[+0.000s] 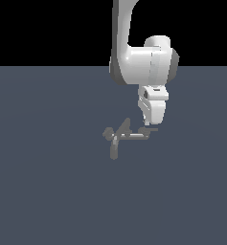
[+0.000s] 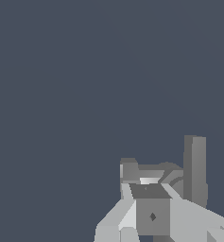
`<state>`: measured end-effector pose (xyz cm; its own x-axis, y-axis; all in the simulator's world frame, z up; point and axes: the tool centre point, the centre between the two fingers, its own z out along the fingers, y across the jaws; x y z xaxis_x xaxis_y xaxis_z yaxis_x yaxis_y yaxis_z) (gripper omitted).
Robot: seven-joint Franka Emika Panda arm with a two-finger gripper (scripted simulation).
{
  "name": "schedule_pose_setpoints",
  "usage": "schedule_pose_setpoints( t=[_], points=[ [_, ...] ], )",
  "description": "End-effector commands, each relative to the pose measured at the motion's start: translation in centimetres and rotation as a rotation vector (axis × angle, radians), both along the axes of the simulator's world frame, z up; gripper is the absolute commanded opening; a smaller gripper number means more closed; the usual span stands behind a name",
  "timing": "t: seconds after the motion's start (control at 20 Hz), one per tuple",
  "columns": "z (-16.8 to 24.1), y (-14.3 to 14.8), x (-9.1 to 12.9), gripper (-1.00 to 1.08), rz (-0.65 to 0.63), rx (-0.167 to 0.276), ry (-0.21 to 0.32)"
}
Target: Turn on the faucet by rotating a designated handle.
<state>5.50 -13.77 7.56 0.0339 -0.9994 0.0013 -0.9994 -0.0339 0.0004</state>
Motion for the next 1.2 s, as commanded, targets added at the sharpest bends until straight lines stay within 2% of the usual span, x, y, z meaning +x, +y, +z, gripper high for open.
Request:
schedule_pose_setpoints(
  t=[0.0,0.25,0.75,1.15],
  points=[
    [-0.8,-0.8,0.3,-1.00,-0.035,0.000,-0.001],
    [-1.6,-1.6,0.5,-1.00,-0.070,0.000,0.000],
    [-1.5,-1.5,0.5,-1.00,-0.066,0.001,0.000],
    [-1.5,-3.5,-2.1,-1.00,-0.066,0.001,0.000]
  ],
)
